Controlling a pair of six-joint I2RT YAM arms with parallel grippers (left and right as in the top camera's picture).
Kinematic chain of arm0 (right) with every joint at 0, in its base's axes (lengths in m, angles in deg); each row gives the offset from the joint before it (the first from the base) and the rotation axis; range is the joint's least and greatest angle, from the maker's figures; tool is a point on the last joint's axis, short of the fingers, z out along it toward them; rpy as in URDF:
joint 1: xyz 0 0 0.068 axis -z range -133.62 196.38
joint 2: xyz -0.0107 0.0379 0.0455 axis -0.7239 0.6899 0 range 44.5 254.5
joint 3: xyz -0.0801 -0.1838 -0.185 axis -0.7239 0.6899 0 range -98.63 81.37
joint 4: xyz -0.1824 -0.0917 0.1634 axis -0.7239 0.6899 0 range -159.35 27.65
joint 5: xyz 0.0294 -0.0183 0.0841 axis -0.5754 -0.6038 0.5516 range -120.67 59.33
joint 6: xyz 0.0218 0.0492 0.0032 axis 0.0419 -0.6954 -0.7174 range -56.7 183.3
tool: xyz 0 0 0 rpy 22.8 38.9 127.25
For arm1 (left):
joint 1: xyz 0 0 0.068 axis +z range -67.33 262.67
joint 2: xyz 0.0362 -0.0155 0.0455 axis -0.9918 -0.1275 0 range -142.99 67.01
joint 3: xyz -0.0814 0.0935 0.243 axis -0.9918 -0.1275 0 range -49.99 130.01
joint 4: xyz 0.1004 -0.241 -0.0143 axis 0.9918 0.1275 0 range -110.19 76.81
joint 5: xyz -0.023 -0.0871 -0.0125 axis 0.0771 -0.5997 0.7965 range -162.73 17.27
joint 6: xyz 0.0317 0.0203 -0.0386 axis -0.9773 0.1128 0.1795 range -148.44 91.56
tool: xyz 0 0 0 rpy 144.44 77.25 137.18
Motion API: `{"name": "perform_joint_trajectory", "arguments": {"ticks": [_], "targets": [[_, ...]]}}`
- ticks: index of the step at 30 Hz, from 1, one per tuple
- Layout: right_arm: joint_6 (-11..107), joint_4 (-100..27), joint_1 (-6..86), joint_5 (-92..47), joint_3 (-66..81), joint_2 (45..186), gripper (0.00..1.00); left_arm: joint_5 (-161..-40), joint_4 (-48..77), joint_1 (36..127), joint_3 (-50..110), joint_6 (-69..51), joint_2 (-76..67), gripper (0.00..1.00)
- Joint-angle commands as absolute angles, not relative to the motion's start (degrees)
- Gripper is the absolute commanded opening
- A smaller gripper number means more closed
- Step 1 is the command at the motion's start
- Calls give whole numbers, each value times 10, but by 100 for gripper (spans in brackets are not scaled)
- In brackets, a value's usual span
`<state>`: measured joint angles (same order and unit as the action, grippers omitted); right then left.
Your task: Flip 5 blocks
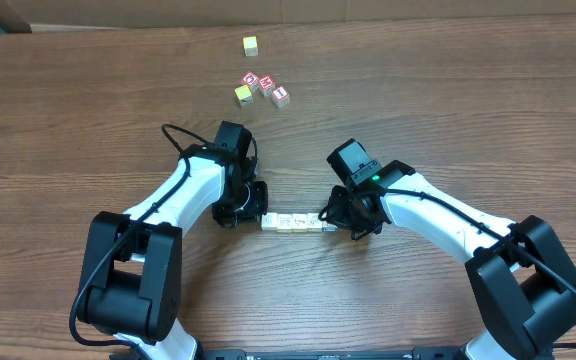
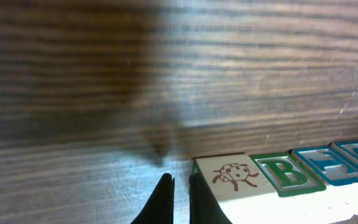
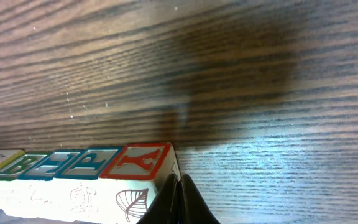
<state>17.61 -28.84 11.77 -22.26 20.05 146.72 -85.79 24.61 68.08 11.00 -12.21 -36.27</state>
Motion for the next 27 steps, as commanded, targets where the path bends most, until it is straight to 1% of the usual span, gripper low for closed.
{"name": "perform_joint_trajectory", "arguments": {"ticks": [1, 10, 27], "targets": [[156, -301, 113, -205, 203, 1469, 4, -882, 236, 676, 106, -115, -349, 4], [127, -300, 111, -205, 203, 1469, 4, -876, 215, 676, 106, -115, -349, 4], [-47, -317, 45, -205, 203, 1469, 4, -875, 181, 676, 106, -115, -349, 4]]}}
